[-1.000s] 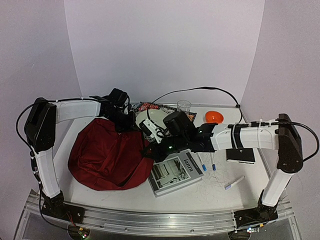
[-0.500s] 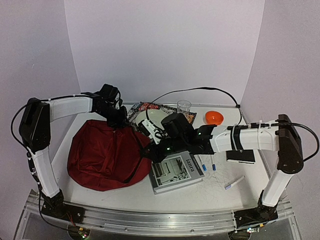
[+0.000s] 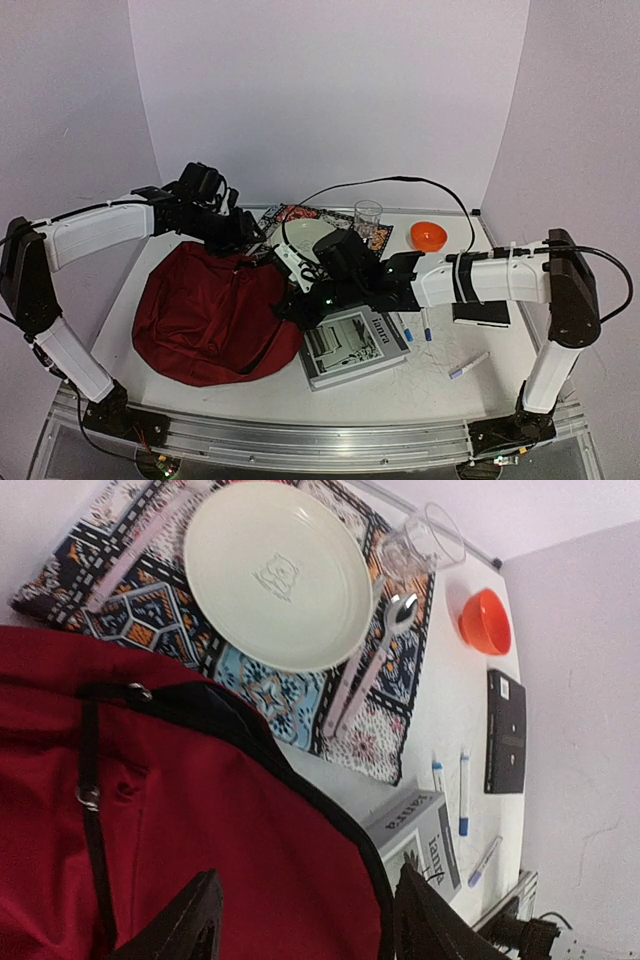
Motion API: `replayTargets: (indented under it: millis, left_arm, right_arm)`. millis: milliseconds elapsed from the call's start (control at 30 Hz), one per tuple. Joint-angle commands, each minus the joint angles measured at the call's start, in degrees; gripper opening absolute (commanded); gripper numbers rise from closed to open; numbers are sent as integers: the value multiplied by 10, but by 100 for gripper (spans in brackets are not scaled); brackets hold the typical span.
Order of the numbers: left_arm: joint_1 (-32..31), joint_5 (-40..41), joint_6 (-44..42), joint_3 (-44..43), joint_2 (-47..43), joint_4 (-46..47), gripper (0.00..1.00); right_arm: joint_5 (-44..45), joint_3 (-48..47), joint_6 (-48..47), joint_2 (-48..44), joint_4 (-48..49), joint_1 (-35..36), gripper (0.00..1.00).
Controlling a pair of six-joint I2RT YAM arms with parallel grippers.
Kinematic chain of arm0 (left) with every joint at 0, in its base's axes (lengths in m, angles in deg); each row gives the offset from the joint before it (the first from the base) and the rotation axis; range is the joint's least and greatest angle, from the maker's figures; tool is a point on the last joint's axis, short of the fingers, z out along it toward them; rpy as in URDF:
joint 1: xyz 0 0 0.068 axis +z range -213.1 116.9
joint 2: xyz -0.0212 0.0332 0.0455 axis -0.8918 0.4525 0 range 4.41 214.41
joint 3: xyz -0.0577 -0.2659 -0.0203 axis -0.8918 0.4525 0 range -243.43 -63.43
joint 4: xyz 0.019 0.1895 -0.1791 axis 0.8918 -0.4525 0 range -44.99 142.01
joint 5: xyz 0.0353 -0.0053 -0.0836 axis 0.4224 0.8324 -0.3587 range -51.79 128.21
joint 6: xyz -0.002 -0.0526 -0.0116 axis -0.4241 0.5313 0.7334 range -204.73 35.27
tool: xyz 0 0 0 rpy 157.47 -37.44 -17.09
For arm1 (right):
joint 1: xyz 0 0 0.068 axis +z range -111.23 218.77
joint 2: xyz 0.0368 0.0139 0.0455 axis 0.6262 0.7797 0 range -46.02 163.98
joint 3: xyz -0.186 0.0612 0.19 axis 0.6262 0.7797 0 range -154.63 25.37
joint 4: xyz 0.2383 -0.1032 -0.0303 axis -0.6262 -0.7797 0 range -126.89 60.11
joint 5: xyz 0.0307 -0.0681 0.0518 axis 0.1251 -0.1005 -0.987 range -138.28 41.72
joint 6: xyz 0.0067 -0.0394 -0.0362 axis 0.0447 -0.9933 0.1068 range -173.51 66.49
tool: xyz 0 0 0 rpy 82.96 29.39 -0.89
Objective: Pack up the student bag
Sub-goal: Unzip the largest pocket of the student bag, then hold the largest pocket of the student bag.
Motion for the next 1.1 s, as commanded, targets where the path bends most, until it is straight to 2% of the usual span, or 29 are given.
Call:
replayTargets:
  millis: [0,233,467,567,733,767,1067]
  left_arm:
    - [-47,-24,20,12,-10,10,64]
    - [-88,-32,23,4,28,15,66]
    - [-105,-43,12,-11,73,19,60]
    - [-108,-43,9,-12,88,21,46]
    - [-109,-42,1,-29,101,25,4]
    - [-108,-39,1,-35,101,25,0]
    - [-102,6,5,-104,117,25,0]
  right_arm:
    - [10,-22,-9,4,9,2,0]
    - [10,-18,-6,4,17,2,0]
    - [14,-18,-4,3,18,2,0]
    - [12,-19,-4,2,18,2,0]
    - [2,-19,-3,-2,18,2,0]
    - [-1,-18,-2,-3,18,2,0]
    - [3,5,8,-21,18,30,0]
